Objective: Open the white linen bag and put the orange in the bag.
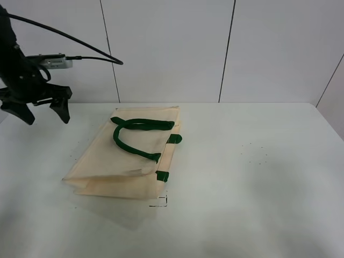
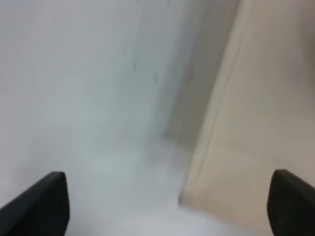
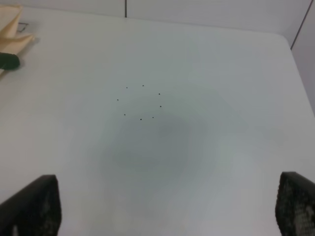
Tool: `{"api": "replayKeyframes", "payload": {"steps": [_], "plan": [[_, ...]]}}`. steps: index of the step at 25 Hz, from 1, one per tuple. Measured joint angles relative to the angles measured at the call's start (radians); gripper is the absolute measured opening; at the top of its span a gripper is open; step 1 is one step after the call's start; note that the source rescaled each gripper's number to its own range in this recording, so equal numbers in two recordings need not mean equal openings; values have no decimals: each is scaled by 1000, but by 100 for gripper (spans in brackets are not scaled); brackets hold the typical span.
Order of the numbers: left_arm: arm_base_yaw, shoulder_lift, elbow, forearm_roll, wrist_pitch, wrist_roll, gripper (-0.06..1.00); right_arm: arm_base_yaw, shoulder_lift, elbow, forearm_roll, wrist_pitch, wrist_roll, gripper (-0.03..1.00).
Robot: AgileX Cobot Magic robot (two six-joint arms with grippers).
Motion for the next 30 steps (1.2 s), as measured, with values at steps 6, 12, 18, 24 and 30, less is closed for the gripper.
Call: {"api": "replayKeyframes", "payload": {"steps": [6,12,18,24,30], "plan": [[0,-276,308,21,5,0,97,0,0,0,-5,0,0,100],[0,-572,607,33,-1,0,97,0,0,0,0,0,0,100],[0,-874,857,33,-45,21,97,0,0,0,0,0,0,100],[0,-1200,954,31,-71,34,97,0,0,0,-5,0,0,100],[0,-1480,971,-13,-60,70,97,0,0,0,-5,0,0,100]]}}
